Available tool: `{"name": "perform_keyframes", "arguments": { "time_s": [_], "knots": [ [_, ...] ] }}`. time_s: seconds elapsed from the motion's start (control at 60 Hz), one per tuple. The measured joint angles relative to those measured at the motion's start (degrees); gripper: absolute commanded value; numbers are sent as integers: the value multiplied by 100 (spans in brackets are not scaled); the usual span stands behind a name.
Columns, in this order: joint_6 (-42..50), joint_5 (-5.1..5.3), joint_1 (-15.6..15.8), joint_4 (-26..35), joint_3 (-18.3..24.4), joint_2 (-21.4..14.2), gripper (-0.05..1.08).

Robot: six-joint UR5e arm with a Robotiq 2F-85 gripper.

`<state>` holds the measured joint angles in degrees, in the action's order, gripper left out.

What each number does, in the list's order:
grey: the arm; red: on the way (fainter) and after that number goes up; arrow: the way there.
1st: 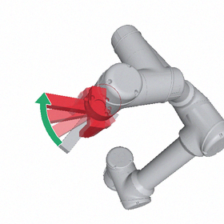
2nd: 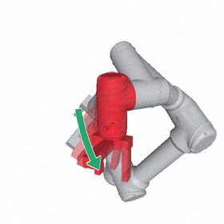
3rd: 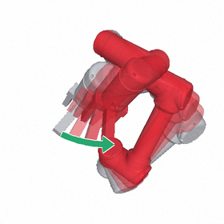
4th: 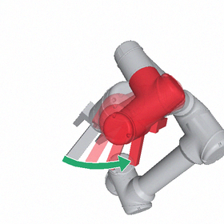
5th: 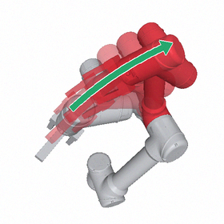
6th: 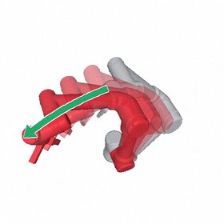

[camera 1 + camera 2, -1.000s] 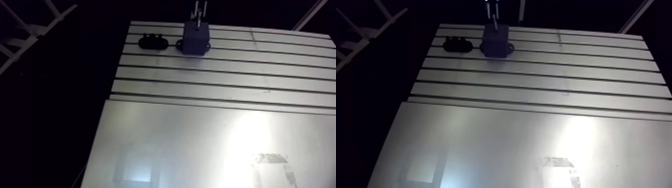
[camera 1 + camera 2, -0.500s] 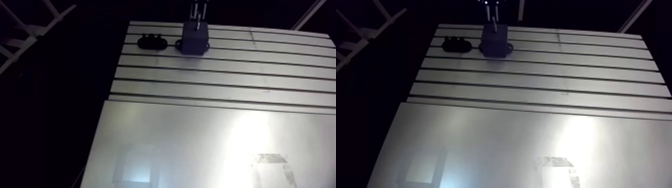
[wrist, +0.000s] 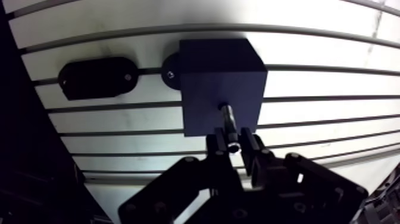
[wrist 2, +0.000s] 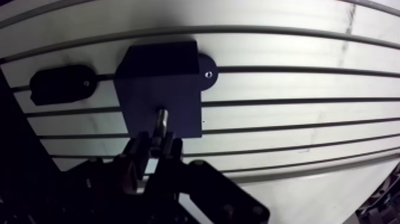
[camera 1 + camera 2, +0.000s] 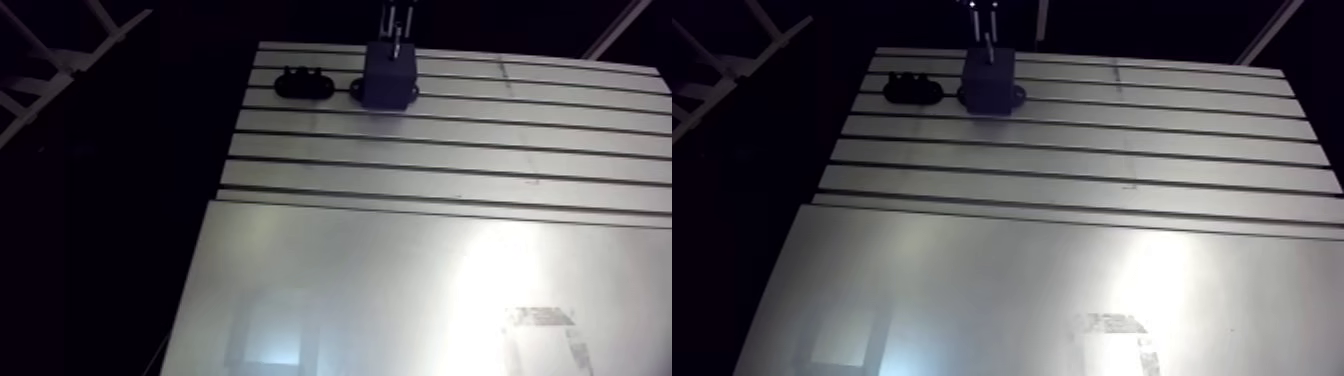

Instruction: Pick up the M10 bolt and insert it into the hole until fully seated.

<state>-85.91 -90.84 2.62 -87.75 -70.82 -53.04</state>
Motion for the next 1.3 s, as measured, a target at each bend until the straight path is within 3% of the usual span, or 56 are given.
{"name": "perform_keyframes", "arguments": {
  "time_s": [1.3],
  "knots": [
    [0,-13,11,-10,-14,39,108]
  ]
}}
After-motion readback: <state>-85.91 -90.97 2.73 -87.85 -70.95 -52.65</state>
